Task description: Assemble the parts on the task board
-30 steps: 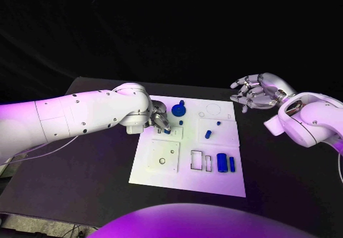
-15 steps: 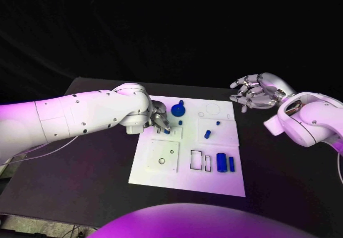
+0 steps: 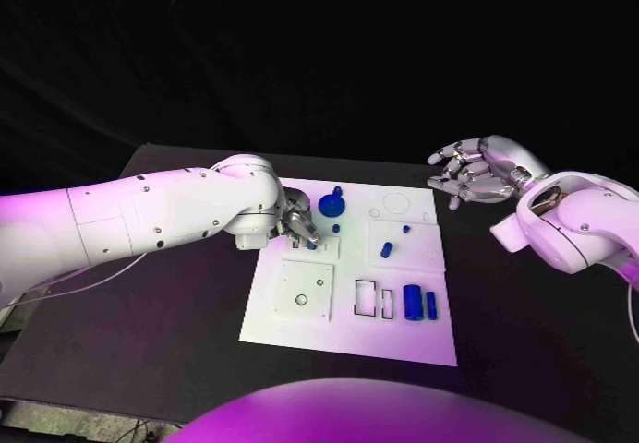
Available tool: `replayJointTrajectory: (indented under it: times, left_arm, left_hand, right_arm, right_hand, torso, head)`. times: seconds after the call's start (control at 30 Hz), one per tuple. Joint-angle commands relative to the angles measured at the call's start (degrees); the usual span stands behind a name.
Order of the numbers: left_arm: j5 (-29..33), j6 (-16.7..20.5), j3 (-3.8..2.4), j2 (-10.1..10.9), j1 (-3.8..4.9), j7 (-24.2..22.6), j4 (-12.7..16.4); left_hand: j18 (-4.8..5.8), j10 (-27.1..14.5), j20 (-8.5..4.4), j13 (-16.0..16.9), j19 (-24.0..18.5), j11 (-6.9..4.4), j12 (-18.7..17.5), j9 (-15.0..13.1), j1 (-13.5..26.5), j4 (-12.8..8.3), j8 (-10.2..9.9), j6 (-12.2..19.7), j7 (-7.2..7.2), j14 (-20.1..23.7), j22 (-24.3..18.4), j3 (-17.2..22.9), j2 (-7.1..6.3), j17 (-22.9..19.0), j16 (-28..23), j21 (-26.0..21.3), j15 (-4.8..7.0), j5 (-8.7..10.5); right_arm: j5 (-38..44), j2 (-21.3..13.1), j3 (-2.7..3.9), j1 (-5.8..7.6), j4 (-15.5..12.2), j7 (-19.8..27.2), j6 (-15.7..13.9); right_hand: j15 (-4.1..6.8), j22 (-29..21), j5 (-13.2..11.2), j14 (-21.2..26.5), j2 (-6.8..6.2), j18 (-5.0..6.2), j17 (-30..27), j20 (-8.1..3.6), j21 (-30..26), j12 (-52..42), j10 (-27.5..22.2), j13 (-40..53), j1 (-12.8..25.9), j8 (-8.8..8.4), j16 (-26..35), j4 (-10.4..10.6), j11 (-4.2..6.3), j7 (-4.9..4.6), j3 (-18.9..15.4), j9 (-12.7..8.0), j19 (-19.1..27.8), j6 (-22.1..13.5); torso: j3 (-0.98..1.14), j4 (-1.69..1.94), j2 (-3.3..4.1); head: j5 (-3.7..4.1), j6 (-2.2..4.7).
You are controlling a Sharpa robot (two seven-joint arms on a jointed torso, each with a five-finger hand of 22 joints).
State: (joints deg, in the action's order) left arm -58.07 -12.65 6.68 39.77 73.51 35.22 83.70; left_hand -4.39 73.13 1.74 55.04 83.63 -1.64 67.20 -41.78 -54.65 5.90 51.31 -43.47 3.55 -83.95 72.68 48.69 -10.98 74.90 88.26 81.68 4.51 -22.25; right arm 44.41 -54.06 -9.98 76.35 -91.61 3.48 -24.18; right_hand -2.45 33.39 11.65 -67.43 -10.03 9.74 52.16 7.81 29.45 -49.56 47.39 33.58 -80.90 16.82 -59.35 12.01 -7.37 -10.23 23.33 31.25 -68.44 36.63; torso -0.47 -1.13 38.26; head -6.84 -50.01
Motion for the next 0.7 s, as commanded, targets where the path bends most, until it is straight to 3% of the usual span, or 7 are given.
replayJointTrajectory:
  times: [0.03,0.5,0.7]
  left_arm:
    - [0.6,-1.0,0.06,-0.3,-0.09,0.1,0.0]
    - [0.6,-0.4,0.06,-0.6,-0.09,0.8,-0.6]
    - [1.4,0.1,0.06,-0.6,-0.09,1.0,-0.7]
  left_hand:
    - [0.97,0.3,-0.45,0.1,0.0,0.07,0.3,0.1,0.6,-0.4,-0.4,-1.4,-1.0,-5.3,0.0,0.0,0.21,12.7,0.2,-0.1,0.45,0.41]
    - [0.98,0.0,-0.48,-0.3,0.1,0.11,0.0,0.3,0.5,1.0,-1.1,-1.3,-0.91,-5.3,0.0,-0.8,1.8,12.7,0.1,-0.2,0.44,0.2]
    - [1.03,-0.8,-0.21,-0.9,0.1,0.68,-0.4,1.2,-1.2,0.1,-3.4,-0.1,-0.14,-5.3,0.2,1.2,2.97,12.7,0.1,-0.1,0.04,-0.14]
  right_arm:
    - [0.2,0.1,0.01,-0.04,-0.1,0.5,0.2]
    - [0.2,0.1,0.01,-0.08,-0.2,0.6,0.2]
    - [0.2,0.0,0.01,-0.09,-0.2,0.5,0.3]
  right_hand:
    - [-0.16,-0.1,0.3,0.3,0.13,0.69,0.0,0.18,-0.3,0.0,0.1,0.0,0.5,0.32,0.1,0.0,0.06,-2.04,0.4,-0.1,-0.2,-0.5]
    - [-0.16,-0.1,0.3,0.3,0.13,0.69,0.0,0.18,-0.3,0.0,0.1,0.0,0.5,0.32,0.1,0.0,0.06,-2.04,0.4,-0.1,-0.2,-0.5]
    - [-0.15,-0.2,0.3,0.4,0.21,0.69,-0.1,0.18,-0.4,0.0,0.1,-0.2,0.4,0.38,0.1,0.0,0.05,-2.05,0.5,-0.1,-0.2,-0.5]
  torso:
    - [-0.02,-0.02,0.0]
    - [-0.02,-0.03,-0.01]
    - [-0.03,0.0,0.01]
  head:
    - [-0.06,0.01]
    - [0.13,0.01]
    - [0.21,0.01]
